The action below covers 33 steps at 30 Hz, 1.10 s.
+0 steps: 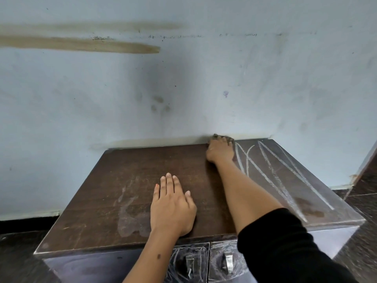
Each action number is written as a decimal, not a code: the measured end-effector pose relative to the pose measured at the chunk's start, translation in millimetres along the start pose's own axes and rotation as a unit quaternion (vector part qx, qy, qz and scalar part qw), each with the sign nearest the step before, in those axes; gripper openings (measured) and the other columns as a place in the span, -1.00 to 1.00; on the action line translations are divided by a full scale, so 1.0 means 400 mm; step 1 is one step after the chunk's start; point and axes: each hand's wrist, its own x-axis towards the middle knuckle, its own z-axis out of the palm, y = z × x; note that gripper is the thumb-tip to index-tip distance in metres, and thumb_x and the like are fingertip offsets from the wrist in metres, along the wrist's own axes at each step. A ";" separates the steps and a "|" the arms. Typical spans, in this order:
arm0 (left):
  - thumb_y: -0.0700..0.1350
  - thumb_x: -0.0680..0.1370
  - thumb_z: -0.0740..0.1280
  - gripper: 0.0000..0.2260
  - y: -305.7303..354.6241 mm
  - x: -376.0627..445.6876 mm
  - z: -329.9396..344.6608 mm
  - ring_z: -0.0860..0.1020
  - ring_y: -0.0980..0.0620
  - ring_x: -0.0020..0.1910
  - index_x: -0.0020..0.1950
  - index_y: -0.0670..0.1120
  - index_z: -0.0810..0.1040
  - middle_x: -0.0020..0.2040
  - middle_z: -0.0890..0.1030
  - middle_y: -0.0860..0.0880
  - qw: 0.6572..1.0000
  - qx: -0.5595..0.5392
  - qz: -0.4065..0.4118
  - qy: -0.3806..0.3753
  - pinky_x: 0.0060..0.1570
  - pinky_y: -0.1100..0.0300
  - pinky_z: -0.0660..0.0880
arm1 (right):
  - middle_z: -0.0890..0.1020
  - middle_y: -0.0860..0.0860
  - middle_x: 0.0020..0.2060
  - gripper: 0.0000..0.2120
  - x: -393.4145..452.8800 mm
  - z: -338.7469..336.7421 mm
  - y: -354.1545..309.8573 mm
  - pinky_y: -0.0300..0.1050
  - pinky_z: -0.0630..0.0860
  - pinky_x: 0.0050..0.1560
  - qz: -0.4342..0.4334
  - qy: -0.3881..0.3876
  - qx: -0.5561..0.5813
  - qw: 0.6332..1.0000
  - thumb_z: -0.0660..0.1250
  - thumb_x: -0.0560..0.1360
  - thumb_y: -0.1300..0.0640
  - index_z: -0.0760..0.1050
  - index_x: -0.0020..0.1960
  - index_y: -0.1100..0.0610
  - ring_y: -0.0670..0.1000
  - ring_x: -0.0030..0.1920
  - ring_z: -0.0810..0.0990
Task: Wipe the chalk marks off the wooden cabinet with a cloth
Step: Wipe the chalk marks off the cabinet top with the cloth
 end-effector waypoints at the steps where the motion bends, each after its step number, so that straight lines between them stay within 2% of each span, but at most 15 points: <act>1: 0.04 0.64 -0.14 -0.47 -0.001 -0.001 0.000 -0.16 -0.02 0.53 0.54 -0.17 -0.14 0.55 -0.14 -0.11 1.000 0.002 -0.001 0.002 0.50 0.07 -0.17 | 0.24 0.14 0.46 -0.53 -0.009 0.009 -0.039 0.10 0.08 0.48 -0.013 0.004 -0.003 1.000 0.08 0.57 0.14 0.22 0.46 0.19 0.13 0.47 0.16; 5: 0.04 0.64 -0.15 -0.48 -0.001 0.003 -0.002 -0.17 -0.01 0.53 0.54 -0.17 -0.13 0.55 -0.14 -0.11 1.000 0.000 0.003 0.001 0.49 0.08 -0.18 | 0.19 0.10 0.49 -0.53 -0.063 0.042 -0.203 0.05 0.02 0.49 -0.169 -0.022 0.017 0.985 0.08 0.58 0.14 0.20 0.49 0.13 0.10 0.49 0.12; 8: 0.05 0.64 -0.15 -0.48 -0.004 0.003 -0.001 -0.17 0.00 0.53 0.54 -0.16 -0.13 0.55 -0.14 -0.11 1.000 -0.002 0.003 -0.003 0.49 0.09 -0.18 | 0.15 0.07 0.51 -0.53 -0.068 0.035 -0.217 0.02 0.00 0.50 -0.227 -0.058 0.040 0.971 0.07 0.60 0.15 0.17 0.51 0.05 0.08 0.51 0.09; 10: 0.05 0.64 -0.15 -0.48 -0.005 0.003 0.000 -0.17 0.01 0.53 0.55 -0.15 -0.12 0.56 -0.14 -0.09 1.000 -0.002 0.001 0.000 0.49 0.10 -0.18 | 0.16 0.07 0.50 -0.54 -0.054 0.021 -0.174 0.01 0.04 0.49 -0.222 -0.065 0.038 0.972 0.07 0.61 0.16 0.18 0.50 0.04 0.09 0.50 0.12; 14: 0.05 0.64 -0.16 -0.48 -0.005 0.005 0.001 -0.17 0.02 0.53 0.55 -0.15 -0.14 0.55 -0.15 -0.09 1.000 0.000 0.003 0.000 0.49 0.12 -0.20 | 0.21 0.09 0.49 -0.53 -0.010 0.003 -0.042 0.02 0.11 0.49 -0.140 -0.037 0.033 0.989 0.12 0.57 0.16 0.22 0.48 0.03 0.14 0.46 0.20; 17: 0.05 0.64 -0.16 -0.48 -0.005 0.002 0.000 -0.16 0.01 0.53 0.54 -0.15 -0.13 0.56 -0.14 -0.09 1.000 0.002 0.003 0.001 0.48 0.12 -0.20 | 0.16 0.07 0.51 -0.52 0.004 -0.013 0.046 0.03 0.04 0.50 -0.099 -0.039 0.025 0.994 0.09 0.59 0.16 0.19 0.50 0.04 0.11 0.50 0.12; 20: 0.05 0.64 -0.15 -0.48 -0.005 0.002 -0.001 -0.15 0.00 0.53 0.55 -0.16 -0.12 0.56 -0.13 -0.09 1.000 0.000 0.002 -0.002 0.48 0.11 -0.18 | 0.11 0.07 0.52 -0.52 -0.031 -0.026 0.063 0.03 -0.02 0.51 -0.096 -0.041 0.019 0.994 0.06 0.60 0.15 0.15 0.51 0.05 0.09 0.51 0.05; 28: 0.03 0.65 -0.14 -0.48 0.004 -0.003 -0.016 -0.13 -0.04 0.53 0.54 -0.19 -0.07 0.56 -0.09 -0.12 1.000 0.000 0.002 -0.015 0.48 0.08 -0.18 | 0.12 0.01 0.52 -0.55 -0.313 -0.079 0.126 -0.04 -0.05 0.50 -0.115 -0.040 0.076 0.990 0.03 0.62 0.14 0.19 0.50 -0.01 0.03 0.51 0.06; 33: 0.03 0.65 -0.14 -0.49 0.033 -0.027 -0.021 -0.13 -0.05 0.53 0.54 -0.20 -0.04 0.56 -0.07 -0.13 0.999 -0.006 -0.008 0.038 0.48 0.07 -0.20 | 0.11 -0.07 0.52 -0.57 -0.541 -0.097 0.174 -0.13 -0.10 0.50 -0.115 0.008 0.084 0.990 -0.04 0.65 0.10 0.16 0.50 -0.09 -0.08 0.52 0.02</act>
